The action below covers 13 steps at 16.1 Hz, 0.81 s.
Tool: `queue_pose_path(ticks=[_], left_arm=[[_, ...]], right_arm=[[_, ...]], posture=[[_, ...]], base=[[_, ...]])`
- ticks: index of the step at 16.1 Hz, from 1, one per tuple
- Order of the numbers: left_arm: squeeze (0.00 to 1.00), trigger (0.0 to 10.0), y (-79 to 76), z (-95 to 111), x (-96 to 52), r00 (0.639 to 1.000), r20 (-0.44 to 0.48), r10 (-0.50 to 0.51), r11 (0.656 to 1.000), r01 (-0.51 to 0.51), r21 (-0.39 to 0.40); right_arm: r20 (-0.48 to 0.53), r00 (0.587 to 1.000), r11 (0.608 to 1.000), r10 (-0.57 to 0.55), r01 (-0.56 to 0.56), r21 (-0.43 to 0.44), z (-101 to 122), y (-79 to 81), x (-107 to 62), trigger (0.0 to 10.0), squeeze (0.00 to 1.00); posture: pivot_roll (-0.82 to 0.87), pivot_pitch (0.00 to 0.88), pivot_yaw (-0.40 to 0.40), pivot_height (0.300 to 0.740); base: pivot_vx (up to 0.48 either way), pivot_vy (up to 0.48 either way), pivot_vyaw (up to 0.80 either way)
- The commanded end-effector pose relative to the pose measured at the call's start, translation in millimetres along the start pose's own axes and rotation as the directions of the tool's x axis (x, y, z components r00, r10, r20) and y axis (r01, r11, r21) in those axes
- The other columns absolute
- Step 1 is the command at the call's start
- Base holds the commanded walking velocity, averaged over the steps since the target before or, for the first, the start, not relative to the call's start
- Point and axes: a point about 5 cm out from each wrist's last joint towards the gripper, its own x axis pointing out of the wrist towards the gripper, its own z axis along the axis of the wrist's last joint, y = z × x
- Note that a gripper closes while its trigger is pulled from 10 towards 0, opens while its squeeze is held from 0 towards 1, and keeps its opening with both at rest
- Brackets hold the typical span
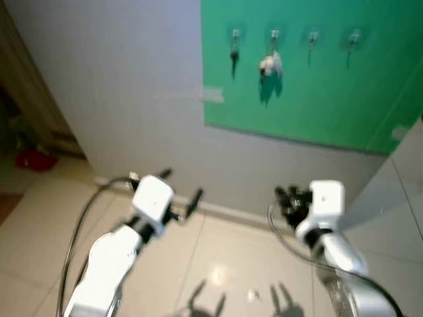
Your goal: Hang keys on a hook
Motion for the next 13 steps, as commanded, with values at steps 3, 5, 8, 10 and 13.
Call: queue_pose_path(ticks=[3, 5, 8, 10, 13], left_arm=[[0.00, 10.0, -5.7, 2.8, 3.6, 1.000, 0.013, -0.018, 1.000, 0.018, -0.002], [0.00, 10.0, -4.3, 3.2, 4.0, 1.000, 0.014, -0.013, 1.000, 0.013, 0.002], [0.00, 10.0, -1.9, 5.0, 6.0, 1.000, 0.025, 0.002, 1.000, -0.002, 0.006], [0.00, 10.0, -1.7, 6.5, 7.3, 0.999, 0.033, 0.010, 1.000, -0.010, 0.008], [0.00, 10.0, -0.9, 7.3, 7.9, 0.999, 0.037, 0.017, 1.000, -0.017, 0.008]], right_arm=[[-0.006, 0.999, 0.999, -0.033, 0.033, -0.010, -0.1, -9.5, -2.9, 10.0, 0.00], [-0.006, 0.999, 0.999, -0.037, 0.036, -0.011, -0.4, -10.1, -2.8, 10.0, 0.00], [-0.001, 0.999, 0.999, -0.045, 0.045, -0.012, 1.0, -12.8, -3.1, 10.0, 0.00], [0.001, 0.999, 0.999, -0.046, 0.046, -0.015, 1.7, -14.4, -3.0, 10.0, 0.00], [0.007, 0.999, 0.999, -0.048, 0.048, -0.019, 3.9, -16.3, -1.2, 10.0, 0.00]], posture=[[-0.03, 0.000, 0.025, 0.740], [-0.03, 0.000, 0.025, 0.740], [-0.04, 0.000, 0.030, 0.740], [-0.04, 0.000, 0.030, 0.740], [-0.04, 0.000, 0.024, 0.740]], base=[[0.000, 0.470, 0.00], [0.000, 0.411, 0.00], [0.000, 0.000, 0.00], [0.000, 0.000, 0.00], [0.000, 0.000, 0.00]])
